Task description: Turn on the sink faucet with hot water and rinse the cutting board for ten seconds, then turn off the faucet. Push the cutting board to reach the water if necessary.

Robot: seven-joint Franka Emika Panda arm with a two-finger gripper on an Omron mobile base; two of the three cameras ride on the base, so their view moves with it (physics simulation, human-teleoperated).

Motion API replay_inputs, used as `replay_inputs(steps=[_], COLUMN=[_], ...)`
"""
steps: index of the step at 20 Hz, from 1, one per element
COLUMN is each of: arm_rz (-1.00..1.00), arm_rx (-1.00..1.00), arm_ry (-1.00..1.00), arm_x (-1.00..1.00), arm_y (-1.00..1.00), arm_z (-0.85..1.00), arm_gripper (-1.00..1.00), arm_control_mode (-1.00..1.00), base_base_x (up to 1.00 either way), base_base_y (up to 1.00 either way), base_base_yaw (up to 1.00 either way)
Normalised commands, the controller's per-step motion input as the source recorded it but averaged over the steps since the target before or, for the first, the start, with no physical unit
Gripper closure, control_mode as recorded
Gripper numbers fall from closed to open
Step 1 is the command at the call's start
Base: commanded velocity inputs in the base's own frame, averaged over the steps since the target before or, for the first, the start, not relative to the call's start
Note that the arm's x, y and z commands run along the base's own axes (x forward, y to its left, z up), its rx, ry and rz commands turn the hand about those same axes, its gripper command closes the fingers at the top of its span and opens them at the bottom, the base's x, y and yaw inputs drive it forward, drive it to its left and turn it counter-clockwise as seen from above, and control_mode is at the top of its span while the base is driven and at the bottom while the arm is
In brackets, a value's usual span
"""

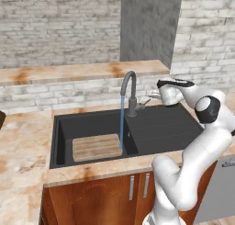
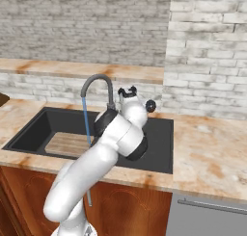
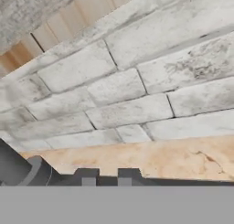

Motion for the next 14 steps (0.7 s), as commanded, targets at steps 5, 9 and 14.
replay_inputs(steps=[5, 9, 14], arm_rz=[0.0, 0.0, 0.0], arm_rx=[0.0, 0.0, 0.0], arm_ry=[0.06, 0.04, 0.03], arm_x=[-0.46, -0.42, -0.42], arm_y=[-0.14, -0.09, -0.09], arm_z=[-0.08, -0.03, -0.02], arm_gripper=[1.0, 1.0, 1.0], arm_control_mode=[-1.0, -1.0, -1.0], base_base_x=[0.0, 0.0, 0.0], base_base_y=[0.0, 0.0, 0.0], base_base_yaw=[0.0, 0.0, 0.0])
